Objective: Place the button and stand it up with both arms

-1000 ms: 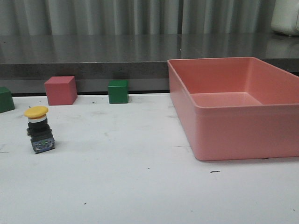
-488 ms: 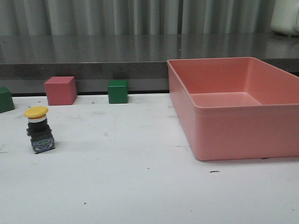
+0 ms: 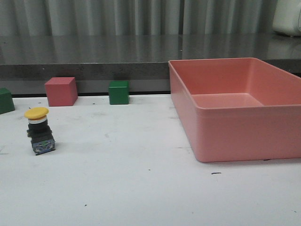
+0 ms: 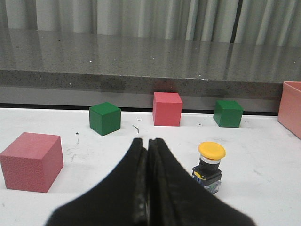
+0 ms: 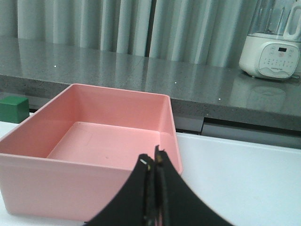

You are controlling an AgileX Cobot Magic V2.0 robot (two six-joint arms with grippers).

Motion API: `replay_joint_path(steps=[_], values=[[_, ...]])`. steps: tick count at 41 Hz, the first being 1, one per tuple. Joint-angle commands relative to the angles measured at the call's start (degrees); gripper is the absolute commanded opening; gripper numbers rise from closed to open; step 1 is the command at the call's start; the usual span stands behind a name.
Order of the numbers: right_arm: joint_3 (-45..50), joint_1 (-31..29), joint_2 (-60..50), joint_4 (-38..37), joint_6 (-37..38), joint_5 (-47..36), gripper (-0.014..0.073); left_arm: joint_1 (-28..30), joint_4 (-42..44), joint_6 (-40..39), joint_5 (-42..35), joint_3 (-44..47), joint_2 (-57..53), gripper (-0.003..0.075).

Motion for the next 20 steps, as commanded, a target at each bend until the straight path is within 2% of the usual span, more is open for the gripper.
replay_joint_path(steps=[1, 11, 20], values=[[-0.1, -0.4, -1.1, 0.7, 0.1, -2.2, -0.0068, 0.0, -0.4, -0.5, -4.7, 0.8, -1.3, -0.002], [-0.1, -0.5, -1.1, 4.5, 0.2, -1.7, -0.0068, 0.0, -0.4, -0.5, -4.7, 0.8, -1.3, -0.002], [-0.1, -0.8, -1.1, 4.6, 0.2, -1.7, -0.0068, 0.0, -0.4, -0.5, -4.7, 0.8, -1.3, -0.002]])
